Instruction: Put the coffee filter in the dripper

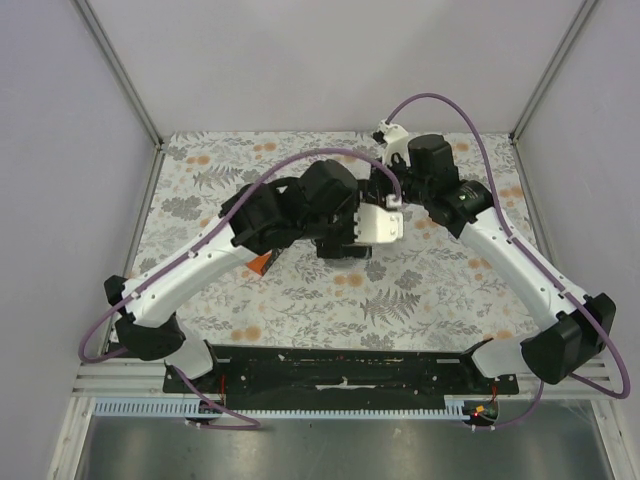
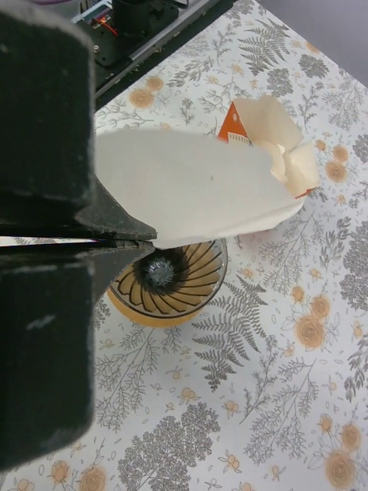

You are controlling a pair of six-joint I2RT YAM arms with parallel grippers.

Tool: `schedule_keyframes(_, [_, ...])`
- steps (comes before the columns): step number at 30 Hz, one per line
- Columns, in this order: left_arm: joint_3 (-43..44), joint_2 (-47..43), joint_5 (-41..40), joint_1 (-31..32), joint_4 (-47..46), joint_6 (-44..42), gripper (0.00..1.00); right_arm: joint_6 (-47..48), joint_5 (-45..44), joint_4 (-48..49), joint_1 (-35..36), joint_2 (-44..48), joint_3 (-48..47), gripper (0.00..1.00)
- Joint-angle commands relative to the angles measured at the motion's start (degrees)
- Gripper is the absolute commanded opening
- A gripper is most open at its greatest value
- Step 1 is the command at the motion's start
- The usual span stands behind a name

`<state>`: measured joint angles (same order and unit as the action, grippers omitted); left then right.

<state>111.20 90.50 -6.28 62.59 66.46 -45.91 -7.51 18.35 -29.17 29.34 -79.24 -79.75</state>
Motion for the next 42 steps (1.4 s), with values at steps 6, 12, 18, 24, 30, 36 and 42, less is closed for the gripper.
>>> schedule_keyframes(6, [8.2,2.0,5.2,-20.5,-10.0,46.9,0.85,-3.7,-5.5,5.1,0.4,0.4,0.1,0.00])
schedule_keyframes(12, [6.0,5.1,15.0,-26.9,-11.9,55.5,0.84,-7.0,-8.9,6.1,2.6,-1.0,1.9,0.00])
schedule_keyframes(18, [4.3,7.9,17.0,-27.4,-12.4,58.5,0.81,-8.0,-11.7,6.1,4.2,-1.1,3.4,0.00])
schedule_keyframes(24, [-2.6,9.9,9.6,-27.7,-12.5,58.4,0.75,-8.0,-12.6,6.3,4.5,-1.4,4.2,0.00])
schedule_keyframes(30, [-4.1,11.6,11.6,-27.8,-13.5,58.7,0.71,-7.8,-9.7,7.1,4.5,-3.2,4.3,0.00])
schedule_keyframes(36, [-6.7,12.2,11.5,-28.6,-13.4,58.1,0.38,-7.4,-10.9,7.5,4.1,-3.6,5.7,0.00])
schedule_keyframes(42, [-7.9,11.9,10.6,-28.4,-13.0,54.6,0.13,-7.3,-12.5,7.6,3.3,-4.1,6.1,0.00])
